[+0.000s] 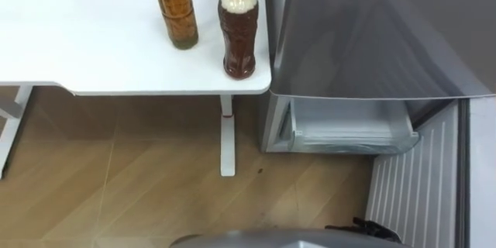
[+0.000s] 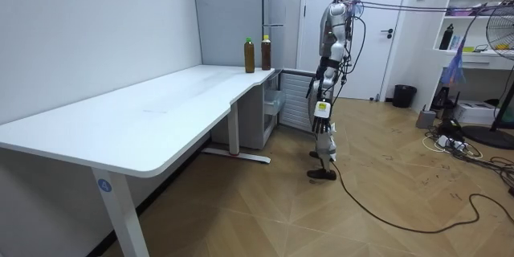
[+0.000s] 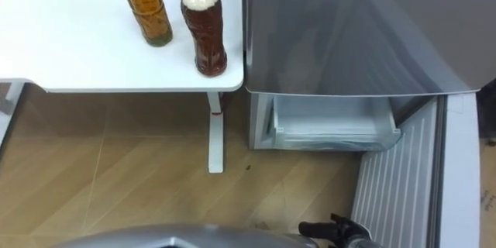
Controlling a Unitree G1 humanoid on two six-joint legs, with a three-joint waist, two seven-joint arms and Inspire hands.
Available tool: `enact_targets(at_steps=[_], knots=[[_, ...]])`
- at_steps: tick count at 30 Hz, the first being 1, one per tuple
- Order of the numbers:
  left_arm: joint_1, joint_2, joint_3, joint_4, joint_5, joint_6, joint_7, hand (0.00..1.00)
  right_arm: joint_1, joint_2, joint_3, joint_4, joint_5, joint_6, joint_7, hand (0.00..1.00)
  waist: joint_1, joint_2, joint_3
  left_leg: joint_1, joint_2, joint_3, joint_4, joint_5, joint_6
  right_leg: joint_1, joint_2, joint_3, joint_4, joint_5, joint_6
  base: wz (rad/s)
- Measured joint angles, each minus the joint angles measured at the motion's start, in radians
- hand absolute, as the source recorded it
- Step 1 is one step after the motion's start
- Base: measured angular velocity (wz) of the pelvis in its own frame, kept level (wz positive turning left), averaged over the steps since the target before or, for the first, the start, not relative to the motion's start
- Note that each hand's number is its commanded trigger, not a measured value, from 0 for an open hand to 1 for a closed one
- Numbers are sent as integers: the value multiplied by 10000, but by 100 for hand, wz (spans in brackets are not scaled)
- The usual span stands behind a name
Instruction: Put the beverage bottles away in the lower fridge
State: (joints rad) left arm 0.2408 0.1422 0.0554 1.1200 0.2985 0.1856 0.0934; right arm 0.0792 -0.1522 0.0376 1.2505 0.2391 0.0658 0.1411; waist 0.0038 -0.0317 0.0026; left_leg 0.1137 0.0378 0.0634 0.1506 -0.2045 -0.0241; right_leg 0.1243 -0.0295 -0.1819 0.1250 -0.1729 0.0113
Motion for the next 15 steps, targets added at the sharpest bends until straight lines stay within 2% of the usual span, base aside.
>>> enact_targets(at_steps=[6, 7, 8, 13, 15], knots=[[-238, -40, 225, -19, -278, 241, 563, 0, -12, -11, 125, 14, -23, 30, -288, 0, 14, 73, -26, -56, -20, -27, 7, -1, -2, 10, -6, -135, -60, 0, 1, 5], [-261, -43, 286, -18, -413, 258, 624, 0, -14, -11, 123, 17, -17, 44, -286, 0, 15, 125, -52, -57, -21, -25, 9, -1, -2, 19, -8, -136, -63, -1, 2, 0], [-295, -69, 475, -20, -813, 261, 790, 0, -14, -18, 144, 12, 21, 121, -290, 0, 17, 92, -33, -46, -26, -23, 10, -1, -2, 31, -14, -139, -67, -3, 4, 0], [-281, -100, 746, -34, -2858, 258, 1457, 0, -4, -19, 168, -102, 45, 271, -369, 0, 42, 122, -54, 16, -49, 10, 19, -1, -2, 55, -40, -132, -70, -22, 20, -1], [-288, -103, 1373, -66, -4315, 233, 1736, 0, -12, -29, 157, -96, 32, 372, -343, 0, 70, 114, -54, 44, -50, 5, 30, 0, -1, 65, -40, -118, -64, -23, 20, 0]])
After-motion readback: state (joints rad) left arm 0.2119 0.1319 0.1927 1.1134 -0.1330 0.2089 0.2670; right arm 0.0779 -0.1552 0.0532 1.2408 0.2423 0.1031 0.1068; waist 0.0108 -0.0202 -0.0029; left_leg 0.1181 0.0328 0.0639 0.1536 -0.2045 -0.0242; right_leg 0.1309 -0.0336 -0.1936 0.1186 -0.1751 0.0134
